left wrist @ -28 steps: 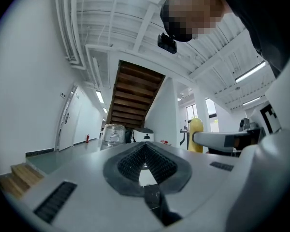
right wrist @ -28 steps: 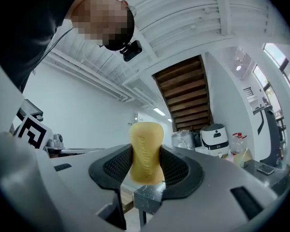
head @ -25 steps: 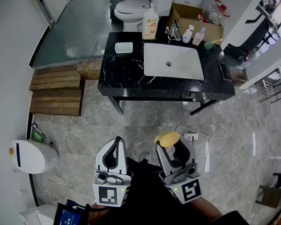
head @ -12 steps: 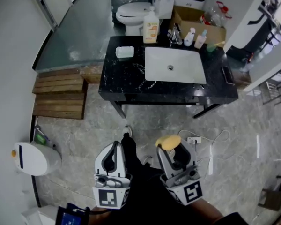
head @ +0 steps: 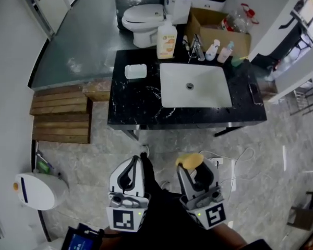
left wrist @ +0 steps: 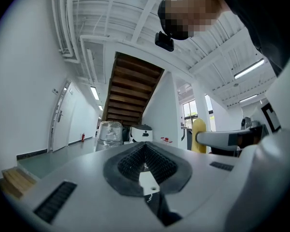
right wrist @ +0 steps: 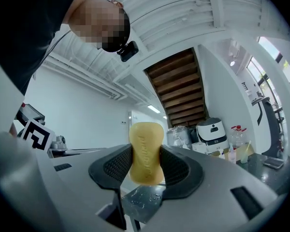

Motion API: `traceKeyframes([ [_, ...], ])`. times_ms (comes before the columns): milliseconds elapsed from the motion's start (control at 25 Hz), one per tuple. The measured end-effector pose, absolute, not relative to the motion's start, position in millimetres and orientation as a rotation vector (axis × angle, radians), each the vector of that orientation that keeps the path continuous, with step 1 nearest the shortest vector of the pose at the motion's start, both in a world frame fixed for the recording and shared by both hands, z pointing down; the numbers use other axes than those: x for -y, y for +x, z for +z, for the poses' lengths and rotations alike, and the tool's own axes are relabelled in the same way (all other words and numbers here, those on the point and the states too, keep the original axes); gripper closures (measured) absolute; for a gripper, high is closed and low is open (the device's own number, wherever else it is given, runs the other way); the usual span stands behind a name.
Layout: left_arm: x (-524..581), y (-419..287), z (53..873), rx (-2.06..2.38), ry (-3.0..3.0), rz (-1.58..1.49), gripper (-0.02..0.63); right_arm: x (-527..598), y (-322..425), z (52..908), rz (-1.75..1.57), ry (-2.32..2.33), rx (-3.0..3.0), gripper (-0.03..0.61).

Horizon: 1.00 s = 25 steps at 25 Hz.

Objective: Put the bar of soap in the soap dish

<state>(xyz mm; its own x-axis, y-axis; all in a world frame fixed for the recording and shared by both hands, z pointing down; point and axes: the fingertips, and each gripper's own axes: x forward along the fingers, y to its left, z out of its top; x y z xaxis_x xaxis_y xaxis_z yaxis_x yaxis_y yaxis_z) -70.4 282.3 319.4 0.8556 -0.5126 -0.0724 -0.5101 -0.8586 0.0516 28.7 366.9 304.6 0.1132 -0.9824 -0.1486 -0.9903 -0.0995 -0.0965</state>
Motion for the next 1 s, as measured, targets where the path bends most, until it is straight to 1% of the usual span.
traceKeyframes([
  [320,-188,-36,328,0.838,2.928,-0.117,0.612,-269,51,300,0.062,-2.183,-2.057,0.407],
  [640,-103,-7,317,0.785,2.927,-0.147,0.612,-181,80,303,0.025,-2.225,-2.069,0.407],
  [1000,-27,-9,321,0.758,2.91,-0.159,0.612,-123,86,313,0.02,-2.296,-2.085,0.407],
])
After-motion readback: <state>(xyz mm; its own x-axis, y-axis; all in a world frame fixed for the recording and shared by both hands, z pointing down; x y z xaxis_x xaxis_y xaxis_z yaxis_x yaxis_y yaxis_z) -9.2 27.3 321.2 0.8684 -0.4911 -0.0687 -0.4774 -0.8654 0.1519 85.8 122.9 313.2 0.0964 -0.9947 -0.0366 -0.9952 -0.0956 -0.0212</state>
